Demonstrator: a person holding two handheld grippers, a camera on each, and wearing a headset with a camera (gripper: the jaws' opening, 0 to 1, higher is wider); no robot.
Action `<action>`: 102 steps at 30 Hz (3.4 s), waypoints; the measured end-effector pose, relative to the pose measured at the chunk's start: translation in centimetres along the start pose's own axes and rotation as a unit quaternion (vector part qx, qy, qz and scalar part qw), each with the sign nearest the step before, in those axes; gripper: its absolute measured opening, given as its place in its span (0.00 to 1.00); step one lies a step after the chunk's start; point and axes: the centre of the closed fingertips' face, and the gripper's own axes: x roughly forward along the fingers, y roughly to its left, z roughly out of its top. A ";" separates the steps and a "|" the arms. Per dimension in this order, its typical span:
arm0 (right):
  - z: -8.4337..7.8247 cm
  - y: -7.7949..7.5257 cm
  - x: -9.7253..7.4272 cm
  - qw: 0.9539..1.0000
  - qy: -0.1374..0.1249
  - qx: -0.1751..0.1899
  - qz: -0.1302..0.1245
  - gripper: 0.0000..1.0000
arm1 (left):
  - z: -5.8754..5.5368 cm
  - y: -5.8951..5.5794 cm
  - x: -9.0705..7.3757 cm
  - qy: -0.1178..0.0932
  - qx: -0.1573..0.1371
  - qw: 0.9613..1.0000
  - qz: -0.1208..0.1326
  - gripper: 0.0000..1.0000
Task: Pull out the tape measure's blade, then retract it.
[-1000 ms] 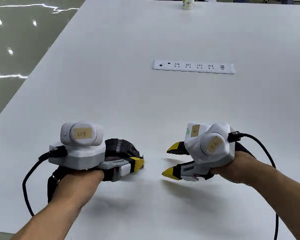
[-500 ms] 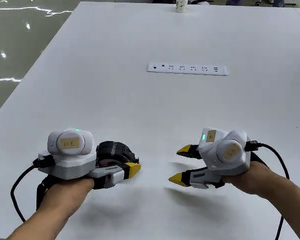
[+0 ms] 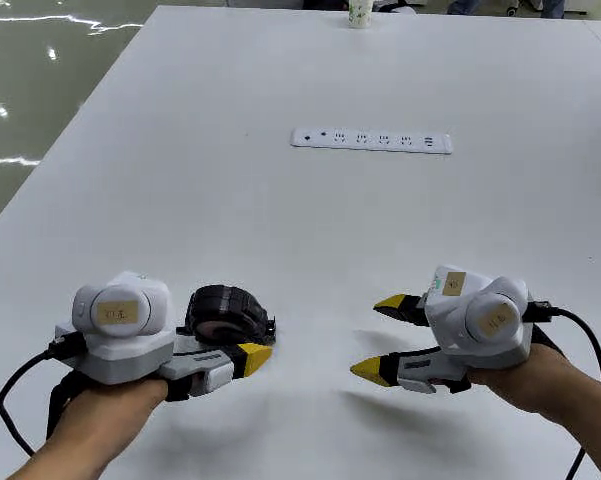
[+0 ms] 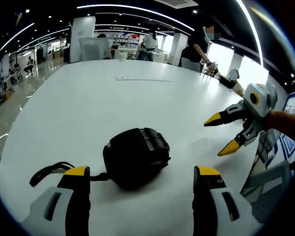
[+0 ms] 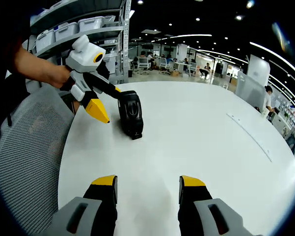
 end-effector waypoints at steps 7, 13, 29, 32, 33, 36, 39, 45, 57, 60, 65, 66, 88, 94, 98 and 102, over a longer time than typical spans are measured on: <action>-0.6 0.0 -1.0 1.000 -0.006 0.019 -0.014 0.53 | -0.3 -0.4 -0.5 -0.002 0.031 0.999 -0.009 0.85; -1.1 0.0 -2.0 0.999 -0.015 0.039 -0.029 0.57 | -0.5 -0.5 -0.7 -0.012 0.036 0.999 -0.019 0.85; -2.1 0.4 -3.8 0.993 -0.041 0.092 -0.067 0.71 | -0.5 -1.4 -2.0 -0.034 0.066 0.997 -0.035 0.89; -2.2 0.6 -4.1 0.991 -0.048 0.100 -0.074 0.73 | -0.6 -1.3 -2.2 -0.036 0.069 0.996 -0.035 0.90; -2.3 0.7 -4.2 0.991 -0.048 0.103 -0.076 0.74 | -0.6 -1.4 -2.3 -0.038 0.067 0.996 -0.038 0.90; -2.3 0.9 -4.6 0.989 -0.056 0.111 -0.084 0.76 | -0.6 -1.7 -2.5 -0.043 0.071 0.996 -0.042 0.92; -2.3 1.1 -4.9 0.987 -0.064 0.119 -0.088 0.79 | -0.8 -1.9 -2.7 -0.043 0.078 0.995 -0.047 0.93; -2.7 1.8 -5.4 0.986 -0.066 0.126 -0.092 0.81 | -0.9 -2.1 -3.1 -0.043 0.089 0.994 -0.049 0.94; -3.0 2.6 -6.3 0.984 -0.073 0.130 -0.097 0.87 | -1.4 -2.4 -3.8 -0.045 0.101 0.992 -0.056 0.97; -3.0 2.7 -6.4 0.983 -0.077 0.132 -0.098 0.90 | -1.4 -2.6 -4.0 -0.048 0.105 0.992 -0.059 0.99; -2.8 2.7 -6.5 0.982 -0.085 0.136 -0.101 0.93 | -1.5 -2.5 -4.1 -0.051 0.104 0.992 -0.058 0.99; -2.8 2.7 -6.5 0.982 -0.086 0.136 -0.101 0.94 | -1.5 -2.5 -4.1 -0.052 0.104 0.992 -0.058 0.99; -3.3 2.1 -7.5 0.978 -0.094 0.146 -0.120 0.99 | -0.8 -2.6 -4.5 -0.069 0.108 0.990 -0.067 0.99; -3.2 2.0 -7.8 0.975 -0.103 0.150 -0.124 0.99 | -0.9 -2.8 -4.6 -0.065 0.100 0.990 -0.072 0.99; -3.1 2.0 -7.8 0.975 -0.107 0.152 -0.124 0.99 | -1.0 -2.6 -4.5 -0.063 0.100 0.991 -0.068 0.98; -3.1 2.1 -7.9 0.975 -0.107 0.154 -0.123 0.99 | -1.2 -2.4 -4.5 -0.059 0.101 0.991 -0.067 0.96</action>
